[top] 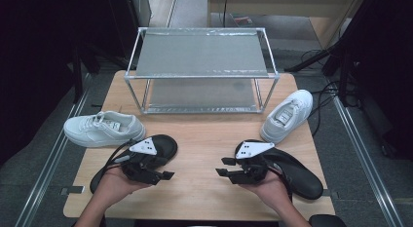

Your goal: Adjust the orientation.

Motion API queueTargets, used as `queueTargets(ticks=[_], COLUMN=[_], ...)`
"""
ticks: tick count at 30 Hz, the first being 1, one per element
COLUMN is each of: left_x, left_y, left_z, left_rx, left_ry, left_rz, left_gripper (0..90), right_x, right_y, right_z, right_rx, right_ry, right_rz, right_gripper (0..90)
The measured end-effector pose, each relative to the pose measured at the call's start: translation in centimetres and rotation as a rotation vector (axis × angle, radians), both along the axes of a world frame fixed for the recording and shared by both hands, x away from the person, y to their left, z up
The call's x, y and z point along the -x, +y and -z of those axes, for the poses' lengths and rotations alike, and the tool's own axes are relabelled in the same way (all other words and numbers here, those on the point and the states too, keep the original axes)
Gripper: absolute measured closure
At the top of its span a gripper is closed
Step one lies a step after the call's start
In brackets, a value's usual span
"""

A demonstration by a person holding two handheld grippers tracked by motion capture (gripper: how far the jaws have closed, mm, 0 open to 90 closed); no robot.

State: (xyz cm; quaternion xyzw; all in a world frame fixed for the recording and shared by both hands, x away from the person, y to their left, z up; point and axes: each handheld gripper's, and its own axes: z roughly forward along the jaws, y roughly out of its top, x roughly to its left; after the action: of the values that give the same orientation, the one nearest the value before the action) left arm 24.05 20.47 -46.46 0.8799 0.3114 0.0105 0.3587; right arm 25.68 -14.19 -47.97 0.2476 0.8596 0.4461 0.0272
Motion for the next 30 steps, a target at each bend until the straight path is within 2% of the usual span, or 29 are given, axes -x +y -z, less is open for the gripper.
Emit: queueTargets(ticks=[2, 6, 8, 11, 19, 25, 30], left_x=[0.1, 0.1, 0.1, 0.3, 0.6, 0.7, 0.1], left_y=[0.6, 1.9, 2.2, 3.6, 5.6, 6.2, 6.8], left_z=[0.1, 0.2, 0.1, 0.1, 0.6, 0.9, 2.0], left_rx=[-0.001, -0.003, -0.004, -0.002, -0.011, -0.012, -0.011], left_ry=[0.002, 0.006, 0.007, 0.004, 0.007, 0.012, 0.028], left_rz=[-0.023, -0.052, -0.060, -0.098, -0.156, -0.174, -0.181], left_gripper=[43.7, 43.7, 43.6, 43.5, 43.5, 43.6, 44.2], right_x=[-0.1, -0.3, -0.4, -0.4, -0.7, -0.8, -0.8], right_y=[0.0, 0.3, 0.4, 0.6, 1.2, 1.6, 1.9], right_z=[0.1, 0.1, 0.2, 0.2, 0.4, 0.4, 0.6], right_rx=[0.033, 0.054, 0.060, 0.072, 0.085, 0.090, 0.102], right_ry=[-0.013, -0.014, -0.019, -0.026, -0.021, -0.018, -0.017], right_rz=[0.005, 0.003, 0.002, -0.015, -0.032, -0.043, -0.058], right_gripper=[56.0, 51.2, 49.6, 49.8, 48.8, 48.5, 47.9])
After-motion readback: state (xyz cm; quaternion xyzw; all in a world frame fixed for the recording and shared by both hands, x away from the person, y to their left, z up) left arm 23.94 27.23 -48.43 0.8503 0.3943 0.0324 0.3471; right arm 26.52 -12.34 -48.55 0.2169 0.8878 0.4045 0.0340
